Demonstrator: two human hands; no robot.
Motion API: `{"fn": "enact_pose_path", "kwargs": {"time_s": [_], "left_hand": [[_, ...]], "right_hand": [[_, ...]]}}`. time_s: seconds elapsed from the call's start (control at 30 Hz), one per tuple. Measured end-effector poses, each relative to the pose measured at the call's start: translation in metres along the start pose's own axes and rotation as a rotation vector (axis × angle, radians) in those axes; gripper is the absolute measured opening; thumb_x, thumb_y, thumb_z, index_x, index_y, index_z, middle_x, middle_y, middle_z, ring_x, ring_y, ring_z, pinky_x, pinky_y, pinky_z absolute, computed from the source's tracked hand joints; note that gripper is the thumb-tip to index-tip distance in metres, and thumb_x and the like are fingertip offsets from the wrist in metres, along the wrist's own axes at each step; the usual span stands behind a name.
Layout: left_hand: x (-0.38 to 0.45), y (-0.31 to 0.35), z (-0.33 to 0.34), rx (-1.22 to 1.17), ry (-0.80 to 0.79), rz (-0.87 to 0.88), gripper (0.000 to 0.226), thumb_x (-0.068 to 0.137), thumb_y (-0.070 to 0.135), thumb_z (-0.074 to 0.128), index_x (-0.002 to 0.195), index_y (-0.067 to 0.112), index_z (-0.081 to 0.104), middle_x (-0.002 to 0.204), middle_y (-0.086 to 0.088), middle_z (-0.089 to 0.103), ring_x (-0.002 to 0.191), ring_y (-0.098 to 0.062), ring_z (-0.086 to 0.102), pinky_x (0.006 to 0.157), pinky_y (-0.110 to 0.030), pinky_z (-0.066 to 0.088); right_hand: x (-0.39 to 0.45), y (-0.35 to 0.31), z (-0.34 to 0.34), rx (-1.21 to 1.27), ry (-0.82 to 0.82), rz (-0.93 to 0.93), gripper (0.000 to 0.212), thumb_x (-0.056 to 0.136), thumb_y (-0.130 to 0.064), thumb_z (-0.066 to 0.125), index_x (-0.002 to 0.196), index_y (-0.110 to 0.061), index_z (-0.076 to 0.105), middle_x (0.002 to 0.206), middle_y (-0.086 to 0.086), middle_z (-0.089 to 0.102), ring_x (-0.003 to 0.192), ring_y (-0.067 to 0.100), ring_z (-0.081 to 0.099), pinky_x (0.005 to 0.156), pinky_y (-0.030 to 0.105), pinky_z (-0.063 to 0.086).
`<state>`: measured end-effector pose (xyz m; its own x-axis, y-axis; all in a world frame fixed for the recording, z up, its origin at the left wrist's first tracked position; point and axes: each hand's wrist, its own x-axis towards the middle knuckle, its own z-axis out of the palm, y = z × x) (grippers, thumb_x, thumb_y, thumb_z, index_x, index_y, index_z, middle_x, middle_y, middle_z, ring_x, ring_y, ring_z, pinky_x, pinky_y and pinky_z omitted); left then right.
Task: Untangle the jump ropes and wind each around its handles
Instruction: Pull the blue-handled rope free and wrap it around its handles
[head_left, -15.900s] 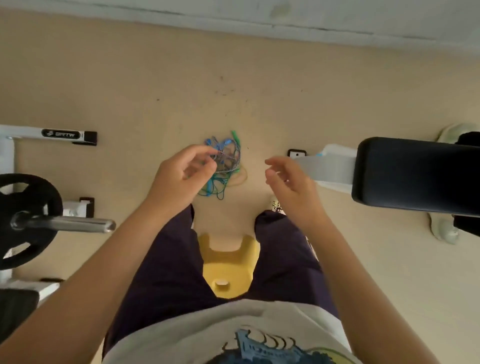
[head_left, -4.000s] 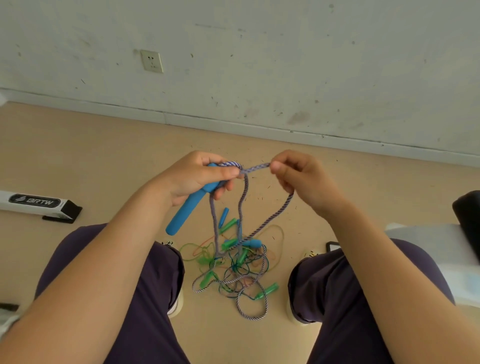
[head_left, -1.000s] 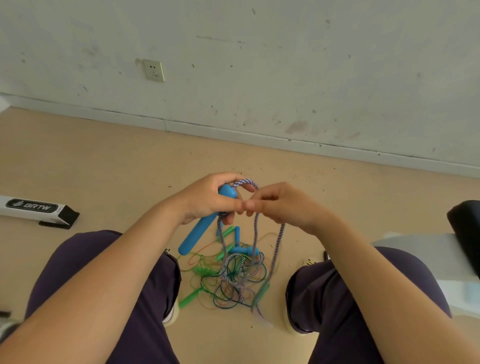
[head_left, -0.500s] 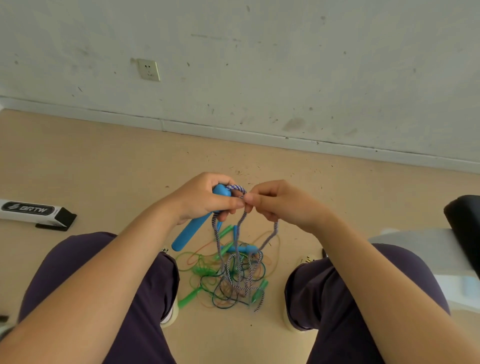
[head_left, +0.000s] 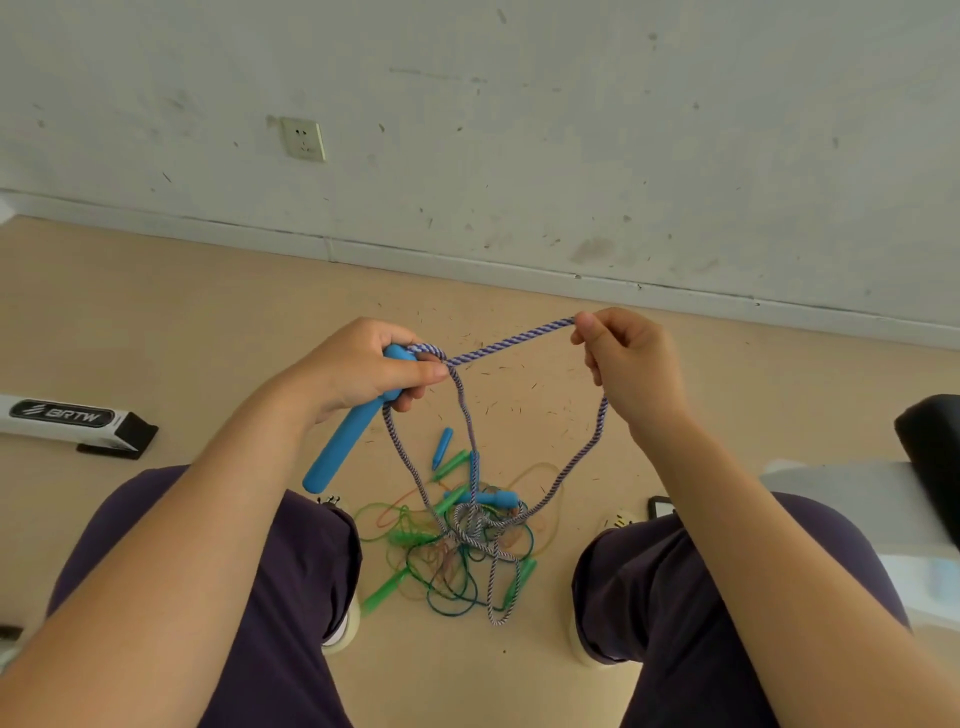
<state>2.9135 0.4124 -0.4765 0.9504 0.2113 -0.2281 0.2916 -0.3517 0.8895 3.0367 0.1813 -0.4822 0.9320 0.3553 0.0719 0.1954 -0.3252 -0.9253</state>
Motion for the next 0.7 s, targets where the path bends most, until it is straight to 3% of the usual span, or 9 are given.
{"fn": "enact_pose_path", "kwargs": {"time_s": [0.13, 0.27, 0.4, 0.57, 0.7], "left_hand": [[0.000, 0.002, 0.007, -0.086, 0.038, 0.006, 0.019, 0.092, 0.020, 0.069, 0.090, 0.001, 0.070, 0.061, -0.004, 0.060, 0.054, -0.017, 0.054, 0.061, -0.032, 0.050], [0.000, 0.005, 0.026, -0.187, -0.085, 0.030, 0.015, 0.093, 0.017, 0.066, 0.087, 0.003, 0.069, 0.059, -0.005, 0.057, 0.045, -0.017, 0.047, 0.049, -0.028, 0.044], [0.003, 0.005, 0.038, -0.312, -0.196, -0.002, 0.015, 0.092, 0.017, 0.067, 0.088, 0.002, 0.067, 0.060, -0.007, 0.057, 0.042, -0.018, 0.047, 0.045, -0.026, 0.040], [0.008, 0.005, 0.030, -0.393, -0.212, -0.032, 0.028, 0.079, 0.026, 0.072, 0.090, 0.000, 0.068, 0.059, -0.006, 0.058, 0.047, -0.017, 0.050, 0.049, -0.026, 0.047], [0.012, -0.002, 0.020, -0.329, -0.113, -0.033, 0.022, 0.086, 0.023, 0.070, 0.089, 0.001, 0.069, 0.057, -0.004, 0.056, 0.050, -0.018, 0.049, 0.059, -0.028, 0.050]], "right_hand": [[-0.003, -0.003, 0.001, 0.034, -0.136, -0.026, 0.018, 0.096, -0.027, 0.061, 0.087, -0.015, 0.070, 0.064, -0.001, 0.062, 0.054, 0.013, 0.051, 0.057, 0.026, 0.046], [-0.011, -0.005, 0.012, 0.075, -0.369, -0.052, 0.006, 0.087, -0.026, 0.072, 0.088, -0.020, 0.072, 0.061, 0.001, 0.060, 0.053, 0.012, 0.048, 0.053, 0.024, 0.042], [-0.016, -0.003, 0.024, 0.070, -0.539, -0.047, 0.012, 0.082, -0.019, 0.077, 0.088, -0.019, 0.067, 0.064, 0.003, 0.056, 0.056, 0.010, 0.046, 0.050, 0.016, 0.036], [-0.005, -0.003, 0.012, 0.096, -0.314, -0.126, 0.007, 0.087, -0.014, 0.072, 0.087, -0.015, 0.064, 0.063, 0.003, 0.049, 0.055, 0.008, 0.041, 0.050, 0.016, 0.033], [-0.001, -0.001, 0.002, 0.123, -0.184, -0.104, 0.008, 0.088, -0.014, 0.071, 0.088, -0.018, 0.063, 0.058, -0.003, 0.051, 0.051, 0.006, 0.044, 0.047, 0.017, 0.035]]}}
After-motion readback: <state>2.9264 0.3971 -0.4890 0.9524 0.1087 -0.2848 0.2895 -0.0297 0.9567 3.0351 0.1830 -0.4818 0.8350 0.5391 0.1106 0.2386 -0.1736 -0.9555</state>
